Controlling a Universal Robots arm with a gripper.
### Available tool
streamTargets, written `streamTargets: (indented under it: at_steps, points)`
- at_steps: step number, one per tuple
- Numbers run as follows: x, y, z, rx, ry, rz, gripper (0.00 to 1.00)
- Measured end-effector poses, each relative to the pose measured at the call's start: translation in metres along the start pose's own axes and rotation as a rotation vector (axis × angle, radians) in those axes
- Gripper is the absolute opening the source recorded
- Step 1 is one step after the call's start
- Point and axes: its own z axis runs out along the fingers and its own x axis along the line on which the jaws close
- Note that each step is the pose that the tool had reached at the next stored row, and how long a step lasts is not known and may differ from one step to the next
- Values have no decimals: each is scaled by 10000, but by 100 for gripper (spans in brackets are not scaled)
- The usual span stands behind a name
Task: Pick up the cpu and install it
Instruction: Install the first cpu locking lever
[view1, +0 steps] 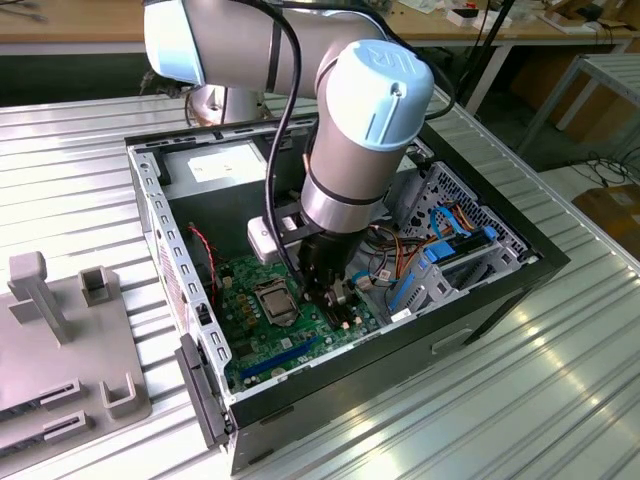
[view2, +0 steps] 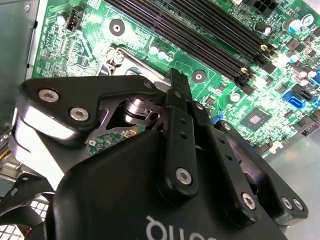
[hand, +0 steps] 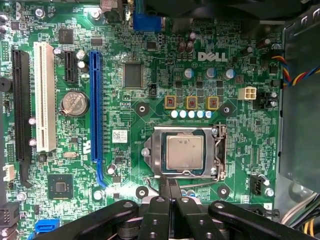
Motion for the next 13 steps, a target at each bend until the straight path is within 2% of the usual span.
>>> streamTargets:
  at_steps: [13]
  points:
    - [32, 0, 58, 0, -2, 0, 11]
